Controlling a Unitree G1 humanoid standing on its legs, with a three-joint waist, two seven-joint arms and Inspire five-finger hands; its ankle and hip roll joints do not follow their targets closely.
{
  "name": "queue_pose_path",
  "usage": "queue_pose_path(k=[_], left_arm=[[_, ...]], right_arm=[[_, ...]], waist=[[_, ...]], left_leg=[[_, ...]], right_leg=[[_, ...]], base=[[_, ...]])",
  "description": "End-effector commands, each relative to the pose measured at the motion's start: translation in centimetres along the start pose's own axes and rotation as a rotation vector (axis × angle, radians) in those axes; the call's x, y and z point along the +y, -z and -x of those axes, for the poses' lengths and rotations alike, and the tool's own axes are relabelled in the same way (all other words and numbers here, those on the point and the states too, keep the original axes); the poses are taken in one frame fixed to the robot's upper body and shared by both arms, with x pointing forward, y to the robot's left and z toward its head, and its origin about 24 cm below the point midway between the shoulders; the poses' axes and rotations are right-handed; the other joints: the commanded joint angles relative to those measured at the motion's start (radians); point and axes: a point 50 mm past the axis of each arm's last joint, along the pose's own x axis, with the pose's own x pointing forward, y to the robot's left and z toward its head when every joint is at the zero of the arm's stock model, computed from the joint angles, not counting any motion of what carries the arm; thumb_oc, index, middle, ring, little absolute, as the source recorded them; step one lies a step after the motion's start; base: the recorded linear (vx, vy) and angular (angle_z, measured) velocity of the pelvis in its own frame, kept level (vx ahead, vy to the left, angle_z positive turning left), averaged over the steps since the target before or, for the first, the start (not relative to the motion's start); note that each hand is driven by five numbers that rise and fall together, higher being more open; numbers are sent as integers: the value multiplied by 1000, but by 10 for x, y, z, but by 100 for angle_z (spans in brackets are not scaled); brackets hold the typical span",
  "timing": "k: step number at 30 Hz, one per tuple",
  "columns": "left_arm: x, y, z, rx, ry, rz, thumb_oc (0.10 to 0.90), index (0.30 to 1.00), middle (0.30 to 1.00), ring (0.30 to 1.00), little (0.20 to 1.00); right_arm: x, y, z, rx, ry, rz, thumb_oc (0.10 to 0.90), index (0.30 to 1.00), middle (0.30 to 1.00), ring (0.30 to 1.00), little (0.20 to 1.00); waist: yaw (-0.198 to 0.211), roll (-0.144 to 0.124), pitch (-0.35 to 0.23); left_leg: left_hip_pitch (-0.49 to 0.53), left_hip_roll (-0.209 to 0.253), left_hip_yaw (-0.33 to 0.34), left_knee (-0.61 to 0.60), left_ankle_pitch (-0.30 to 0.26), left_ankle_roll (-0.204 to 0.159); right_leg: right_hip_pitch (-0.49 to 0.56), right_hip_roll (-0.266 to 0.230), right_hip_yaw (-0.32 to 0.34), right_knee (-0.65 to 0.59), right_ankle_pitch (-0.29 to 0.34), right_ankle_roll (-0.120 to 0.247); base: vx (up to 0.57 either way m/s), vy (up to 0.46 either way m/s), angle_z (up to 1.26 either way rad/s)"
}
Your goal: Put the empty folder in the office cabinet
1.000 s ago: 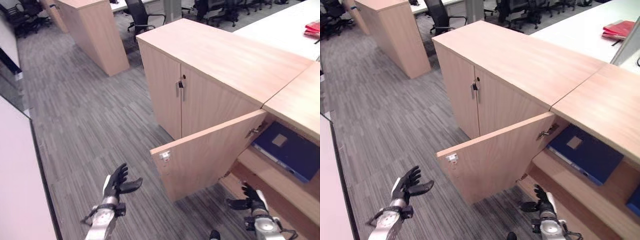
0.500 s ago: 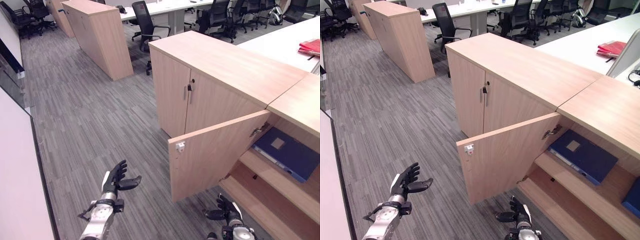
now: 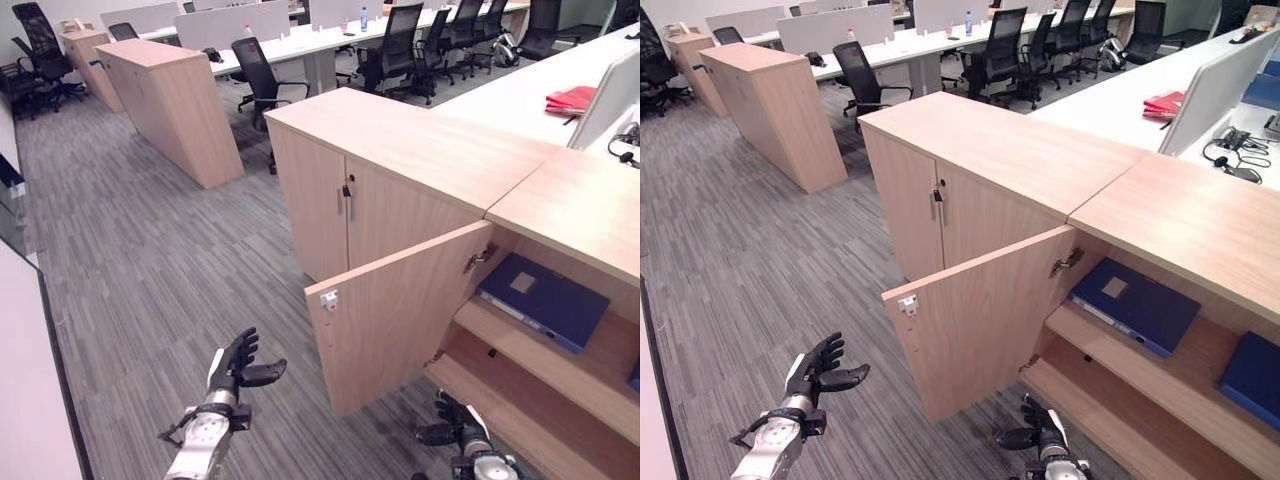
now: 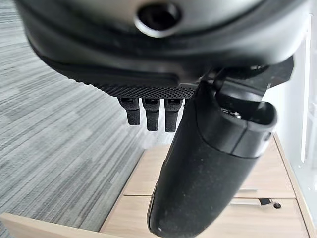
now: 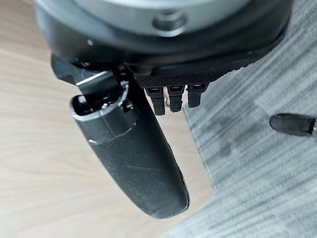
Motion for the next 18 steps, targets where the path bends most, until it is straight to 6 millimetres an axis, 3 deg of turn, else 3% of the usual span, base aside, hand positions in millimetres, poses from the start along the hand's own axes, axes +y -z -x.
queue_pose_path(k=[1,11,18], left_arm=[[8,-68,-27,-245,-6,-22,800,900,900,900,900],[22,-101,-47,-280,-58,6,800,900,900,900,900],[-3,-129,-53,-358,9,97,800,900,900,900,900]], right_arm=[[-5,-42,-4,-193,4,10,800,900,900,900,900],[-8,-35,-1,-180,-16,54,800,900,900,900,900],[-12,-33,-2,-165,6,52,800,900,900,900,900]], waist=[[-5,-7,-34],[-47,8,-32],[-61,13,-27]], left_leg=[[-38,-63,17,-2,-6,41],[-40,-42,43,-8,5,22],[-37,-31,45,-8,9,13]], right_leg=[[29,-29,29,111,-162,64],[30,-18,42,79,-153,64],[45,-8,39,64,-156,61]], base=[[14,-59,0],[14,-51,-9],[7,-55,-2]])
